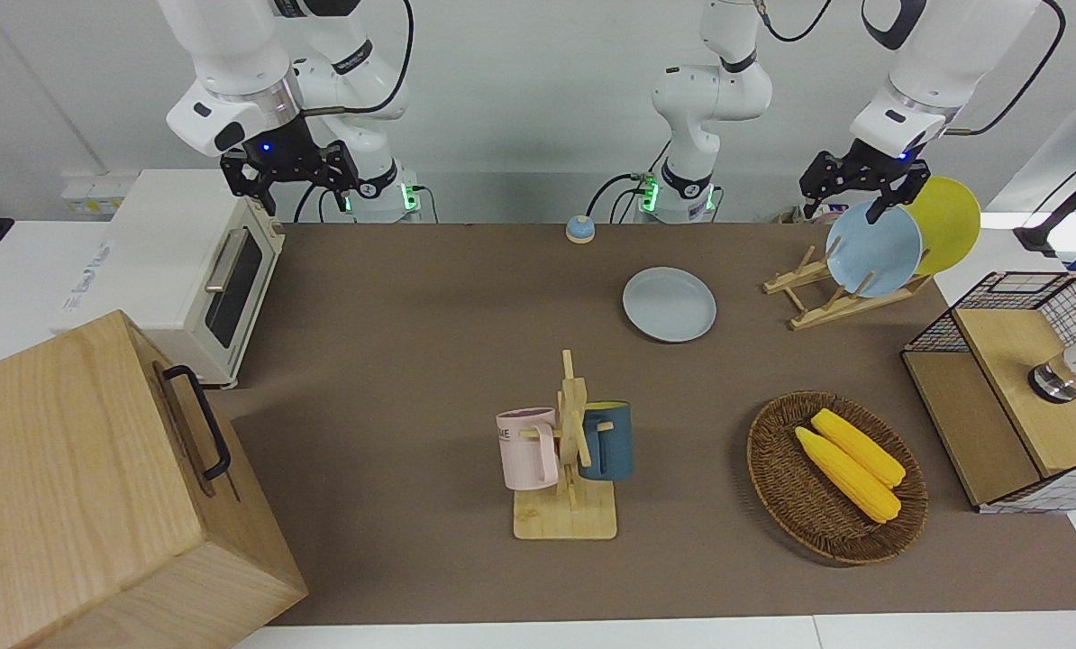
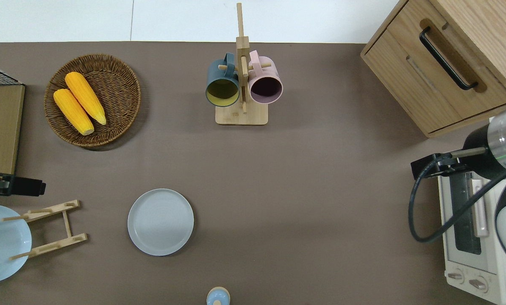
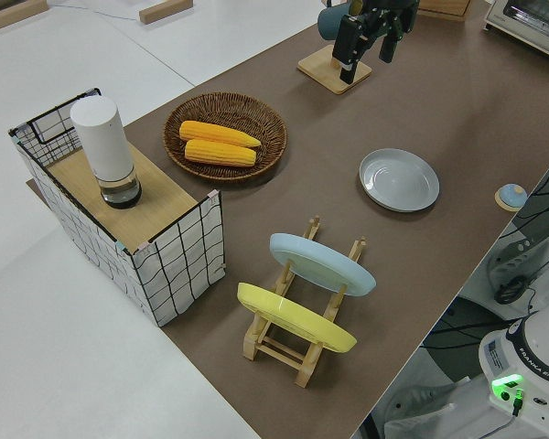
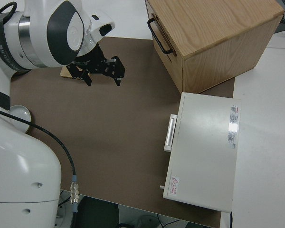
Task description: Pick gray plate from table and place it on lower plate rack with left arm
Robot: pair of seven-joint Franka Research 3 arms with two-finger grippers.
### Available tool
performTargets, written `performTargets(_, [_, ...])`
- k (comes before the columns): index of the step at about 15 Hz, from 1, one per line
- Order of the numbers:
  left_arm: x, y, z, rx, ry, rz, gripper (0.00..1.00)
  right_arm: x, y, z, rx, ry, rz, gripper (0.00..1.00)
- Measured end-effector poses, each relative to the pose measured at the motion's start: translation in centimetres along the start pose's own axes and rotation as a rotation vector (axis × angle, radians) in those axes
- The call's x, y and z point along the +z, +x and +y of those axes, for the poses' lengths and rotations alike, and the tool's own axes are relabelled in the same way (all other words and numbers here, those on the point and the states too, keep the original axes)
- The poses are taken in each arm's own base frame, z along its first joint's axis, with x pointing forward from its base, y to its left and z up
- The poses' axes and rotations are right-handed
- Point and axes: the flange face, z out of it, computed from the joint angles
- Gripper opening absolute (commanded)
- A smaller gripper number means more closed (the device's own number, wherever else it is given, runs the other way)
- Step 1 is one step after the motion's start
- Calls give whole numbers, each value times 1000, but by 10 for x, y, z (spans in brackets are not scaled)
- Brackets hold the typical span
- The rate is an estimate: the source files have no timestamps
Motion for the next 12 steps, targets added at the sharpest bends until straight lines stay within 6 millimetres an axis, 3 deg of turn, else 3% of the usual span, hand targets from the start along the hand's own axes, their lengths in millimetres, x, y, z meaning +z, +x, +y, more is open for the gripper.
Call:
performTargets(9, [8,-1,-2,-10,-8,-41,993,0,0,0,0,0,0,983])
performTargets(12, [19,3,0,-14,-43,-54,993,0,0,0,0,0,0,983])
